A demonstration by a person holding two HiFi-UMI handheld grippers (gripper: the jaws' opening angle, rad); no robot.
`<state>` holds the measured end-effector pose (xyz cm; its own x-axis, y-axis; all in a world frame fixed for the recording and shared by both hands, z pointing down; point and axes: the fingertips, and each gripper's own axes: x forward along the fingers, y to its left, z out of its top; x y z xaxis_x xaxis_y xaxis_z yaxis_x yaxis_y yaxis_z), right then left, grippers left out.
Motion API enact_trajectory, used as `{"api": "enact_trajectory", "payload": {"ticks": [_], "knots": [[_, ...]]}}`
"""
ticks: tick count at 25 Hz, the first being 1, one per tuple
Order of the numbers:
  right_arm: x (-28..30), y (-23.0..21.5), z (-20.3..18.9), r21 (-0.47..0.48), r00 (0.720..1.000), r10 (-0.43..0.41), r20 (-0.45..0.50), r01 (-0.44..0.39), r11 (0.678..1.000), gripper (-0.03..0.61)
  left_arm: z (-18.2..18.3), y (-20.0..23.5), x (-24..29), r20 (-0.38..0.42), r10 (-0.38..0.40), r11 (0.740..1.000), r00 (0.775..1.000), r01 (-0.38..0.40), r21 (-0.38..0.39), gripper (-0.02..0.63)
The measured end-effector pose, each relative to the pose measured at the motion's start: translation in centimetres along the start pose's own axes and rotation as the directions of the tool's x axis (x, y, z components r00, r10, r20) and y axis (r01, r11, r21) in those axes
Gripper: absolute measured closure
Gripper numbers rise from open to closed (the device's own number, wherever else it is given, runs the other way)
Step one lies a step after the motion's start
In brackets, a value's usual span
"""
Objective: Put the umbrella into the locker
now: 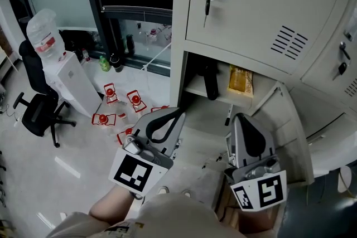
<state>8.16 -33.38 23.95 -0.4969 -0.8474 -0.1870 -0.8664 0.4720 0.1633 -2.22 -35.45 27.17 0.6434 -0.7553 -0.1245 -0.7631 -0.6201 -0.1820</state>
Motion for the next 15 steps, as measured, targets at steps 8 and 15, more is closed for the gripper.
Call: {"api": "enact_trajectory", "payload": {"ticks": [8, 15], "knots": [[-0.8, -0.2, -2.5, 0.031, 0.998, -0.007, -0.067, 0.009, 0.999, 0.572, -0.8, 1.3, -0.9, -0.022, 0.037, 0.999, 0.999, -0.037, -0.028, 0.606], [-0.8, 0.1, -2.6, 0.033, 0.998, -0.002, -0.069, 0.005, 0.999, 0.572, -0.9, 1.0, -1.0, -0.023, 0.031, 0.999, 0.999, -0.031, -0.033, 0.606]]}}
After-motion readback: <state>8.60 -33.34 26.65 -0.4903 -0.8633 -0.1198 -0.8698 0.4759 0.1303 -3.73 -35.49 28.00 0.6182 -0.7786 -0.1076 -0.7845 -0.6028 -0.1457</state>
